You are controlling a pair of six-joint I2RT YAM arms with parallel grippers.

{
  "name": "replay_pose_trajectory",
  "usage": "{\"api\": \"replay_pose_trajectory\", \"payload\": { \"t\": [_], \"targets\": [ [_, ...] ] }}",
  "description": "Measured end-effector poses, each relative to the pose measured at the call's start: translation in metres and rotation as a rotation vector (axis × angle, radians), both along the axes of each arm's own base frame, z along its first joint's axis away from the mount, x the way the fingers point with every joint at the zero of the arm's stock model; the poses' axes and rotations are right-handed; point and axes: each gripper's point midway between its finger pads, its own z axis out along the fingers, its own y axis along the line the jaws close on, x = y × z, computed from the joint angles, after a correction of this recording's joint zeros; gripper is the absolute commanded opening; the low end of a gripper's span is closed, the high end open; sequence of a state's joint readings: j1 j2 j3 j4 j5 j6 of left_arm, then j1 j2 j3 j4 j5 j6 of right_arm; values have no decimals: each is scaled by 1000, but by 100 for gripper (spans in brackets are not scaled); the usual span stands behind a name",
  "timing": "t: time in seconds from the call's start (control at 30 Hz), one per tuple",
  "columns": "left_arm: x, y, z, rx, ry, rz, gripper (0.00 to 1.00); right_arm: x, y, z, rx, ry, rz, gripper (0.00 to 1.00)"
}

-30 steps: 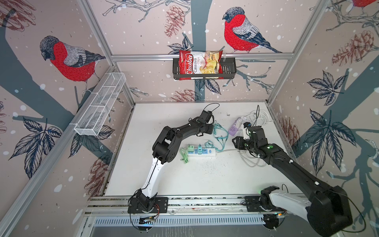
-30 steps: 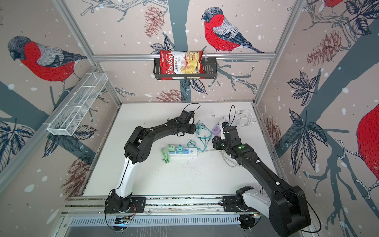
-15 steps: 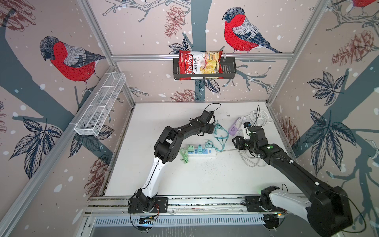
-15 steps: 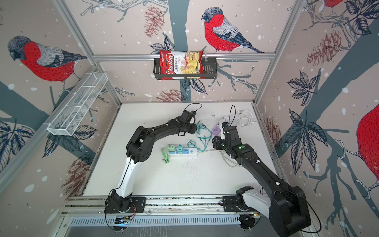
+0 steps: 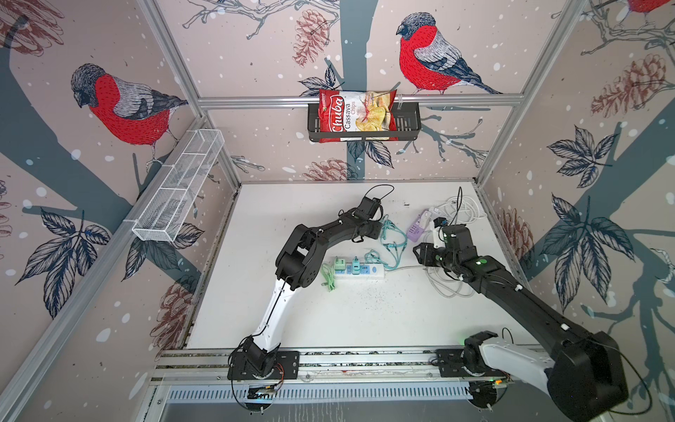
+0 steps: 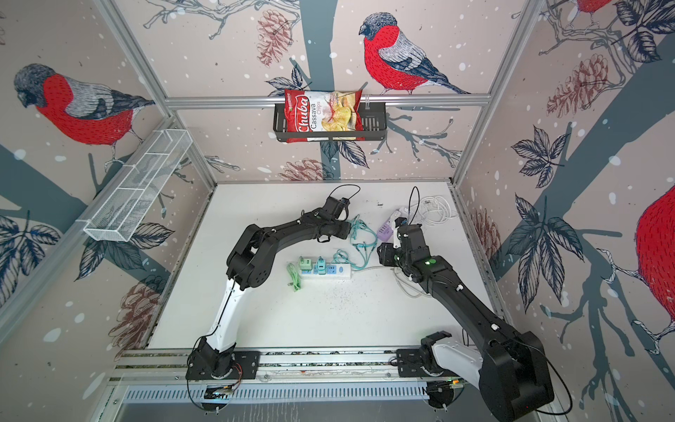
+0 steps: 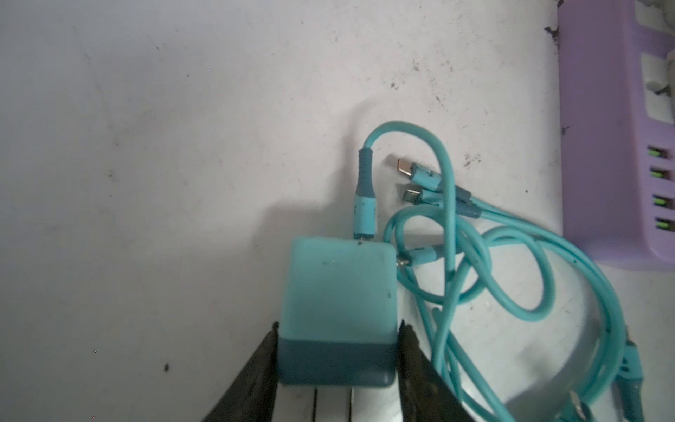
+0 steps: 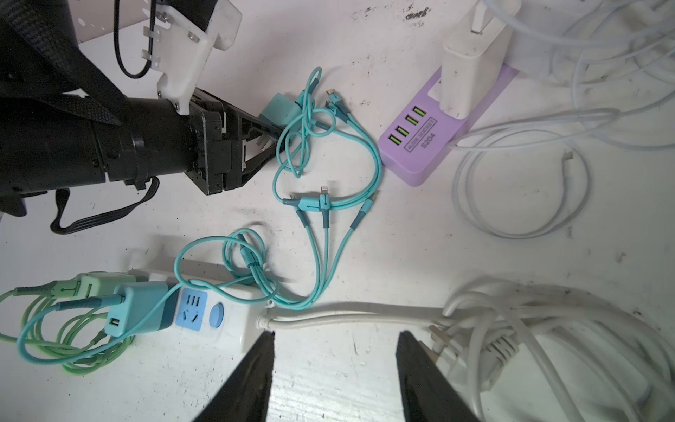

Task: Insert the plug
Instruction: 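Close the left gripper on the teal charger body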

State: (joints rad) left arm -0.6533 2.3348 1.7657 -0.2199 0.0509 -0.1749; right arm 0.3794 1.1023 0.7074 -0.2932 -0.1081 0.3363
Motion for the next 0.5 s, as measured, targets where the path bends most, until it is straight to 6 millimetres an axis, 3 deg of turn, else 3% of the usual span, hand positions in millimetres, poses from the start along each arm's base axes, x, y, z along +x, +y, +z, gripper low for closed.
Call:
{"api": "replay_pose_trajectory", "payload": {
  "t": [0.5],
  "targets": [
    [2,-2,-1,7,-19,-20,33,0,0,2,2,-4,-1,56]
  ]
}}
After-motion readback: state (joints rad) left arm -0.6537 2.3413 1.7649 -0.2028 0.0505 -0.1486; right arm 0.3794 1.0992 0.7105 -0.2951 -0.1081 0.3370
